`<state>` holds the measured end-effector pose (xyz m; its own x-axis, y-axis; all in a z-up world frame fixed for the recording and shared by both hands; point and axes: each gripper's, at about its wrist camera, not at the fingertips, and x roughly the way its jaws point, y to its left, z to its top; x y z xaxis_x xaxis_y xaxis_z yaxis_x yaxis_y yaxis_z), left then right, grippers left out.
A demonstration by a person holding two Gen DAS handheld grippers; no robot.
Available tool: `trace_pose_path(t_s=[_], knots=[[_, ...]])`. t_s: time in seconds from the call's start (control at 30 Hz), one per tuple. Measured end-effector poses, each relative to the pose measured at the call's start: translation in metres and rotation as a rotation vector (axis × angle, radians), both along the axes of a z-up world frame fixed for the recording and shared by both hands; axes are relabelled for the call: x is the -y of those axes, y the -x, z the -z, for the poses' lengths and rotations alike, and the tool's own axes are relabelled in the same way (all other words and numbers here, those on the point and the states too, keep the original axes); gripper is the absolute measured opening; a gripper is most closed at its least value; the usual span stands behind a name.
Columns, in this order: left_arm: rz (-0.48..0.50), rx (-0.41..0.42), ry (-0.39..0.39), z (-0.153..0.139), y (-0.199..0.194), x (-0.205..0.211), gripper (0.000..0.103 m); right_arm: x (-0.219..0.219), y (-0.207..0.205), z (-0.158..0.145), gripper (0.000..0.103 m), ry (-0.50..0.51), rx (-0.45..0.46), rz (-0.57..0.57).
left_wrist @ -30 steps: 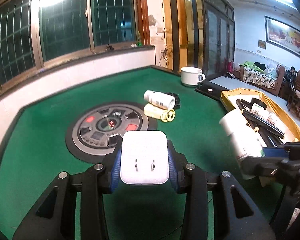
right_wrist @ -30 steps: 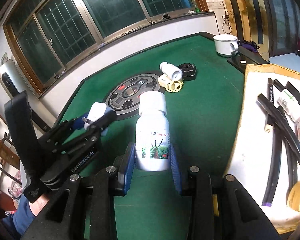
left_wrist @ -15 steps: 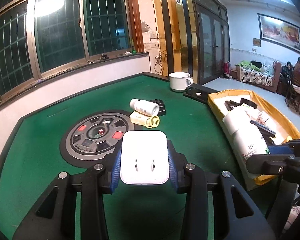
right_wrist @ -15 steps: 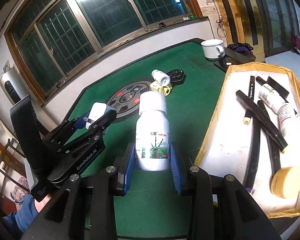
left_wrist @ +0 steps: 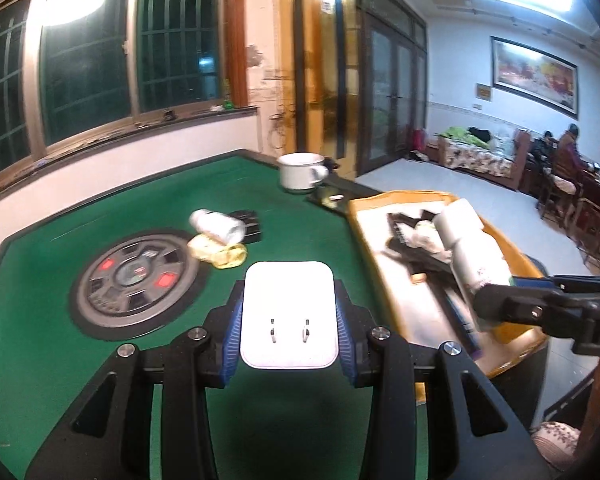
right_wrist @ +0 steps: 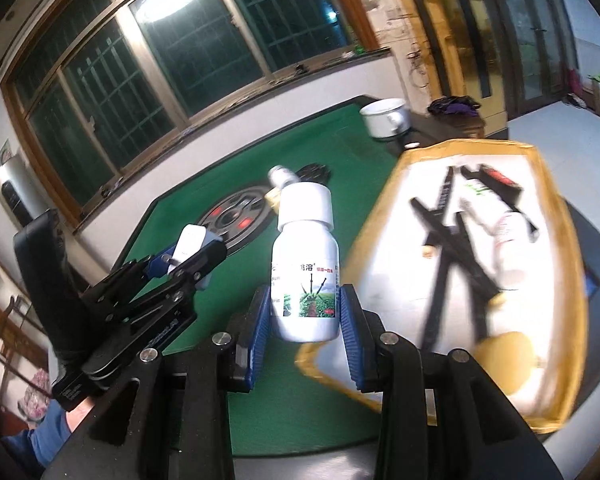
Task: Organize rigid objects
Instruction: 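Carry the green-labelled bottle and adapter over the white tray with both tools, then open both tools to drop the bottle and adapter into the tray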
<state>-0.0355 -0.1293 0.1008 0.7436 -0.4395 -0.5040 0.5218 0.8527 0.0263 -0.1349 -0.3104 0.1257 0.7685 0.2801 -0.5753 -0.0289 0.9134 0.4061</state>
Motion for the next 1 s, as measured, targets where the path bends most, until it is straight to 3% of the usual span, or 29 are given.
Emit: trace_pose_path(t_s=[0.23,0.5,0.7,1.0], knots=[[0.096,-0.016,0.015,-0.007,0.011,0.042,0.037,0.046,0.018,0.000,0.031,-0.001,-0.008,0.104],[0.193,-0.069,-0.018,0.009,0.026,0.090,0.037,0.069,0.025,0.015,0.031,0.005,-0.065,0.131],[0.202,-0.112,-0.052,0.023,0.023,0.106,0.037,0.075,0.027,0.019,0.031,0.009,-0.067,0.127],[0.191,-0.112,-0.088,0.030,0.021,0.110,0.037,0.076,0.011,0.018,0.031,0.024,-0.095,0.105]])
